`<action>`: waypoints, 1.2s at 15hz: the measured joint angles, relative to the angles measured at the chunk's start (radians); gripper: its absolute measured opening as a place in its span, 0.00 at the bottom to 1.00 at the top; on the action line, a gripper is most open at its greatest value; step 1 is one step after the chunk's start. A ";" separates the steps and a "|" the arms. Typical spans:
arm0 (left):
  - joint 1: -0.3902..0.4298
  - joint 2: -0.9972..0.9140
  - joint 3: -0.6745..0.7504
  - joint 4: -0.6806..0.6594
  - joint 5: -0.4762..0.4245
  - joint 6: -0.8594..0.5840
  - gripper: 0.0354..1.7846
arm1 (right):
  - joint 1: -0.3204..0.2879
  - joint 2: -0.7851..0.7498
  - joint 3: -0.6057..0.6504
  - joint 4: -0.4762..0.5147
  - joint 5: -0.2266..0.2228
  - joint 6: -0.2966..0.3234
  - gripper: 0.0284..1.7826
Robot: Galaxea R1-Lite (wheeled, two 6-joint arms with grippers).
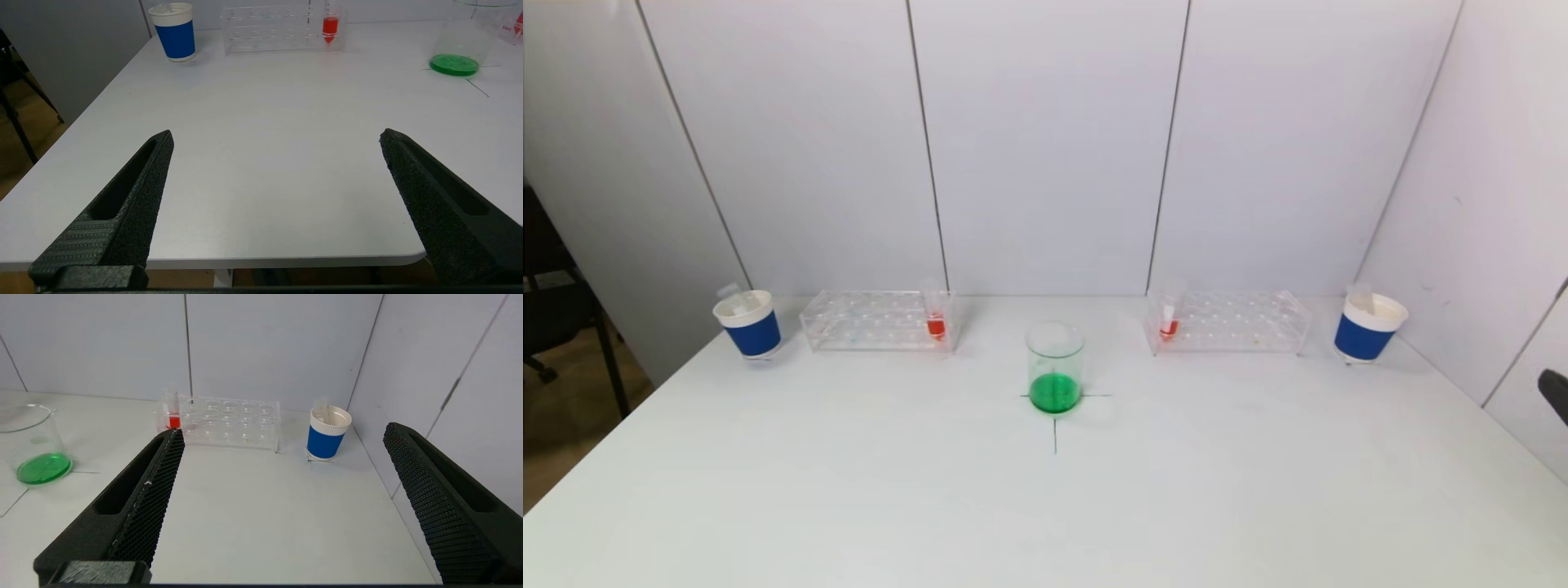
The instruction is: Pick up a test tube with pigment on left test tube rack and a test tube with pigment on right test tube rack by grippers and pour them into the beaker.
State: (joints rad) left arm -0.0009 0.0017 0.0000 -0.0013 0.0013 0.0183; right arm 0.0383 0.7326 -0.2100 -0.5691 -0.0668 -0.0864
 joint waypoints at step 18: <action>0.000 0.000 0.000 0.000 0.000 0.000 0.99 | -0.031 -0.732 0.209 0.562 0.071 0.031 0.99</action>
State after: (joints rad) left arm -0.0009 0.0017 0.0000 -0.0013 0.0013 0.0181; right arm 0.0072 0.0009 -0.0009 -0.0072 0.0047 -0.0557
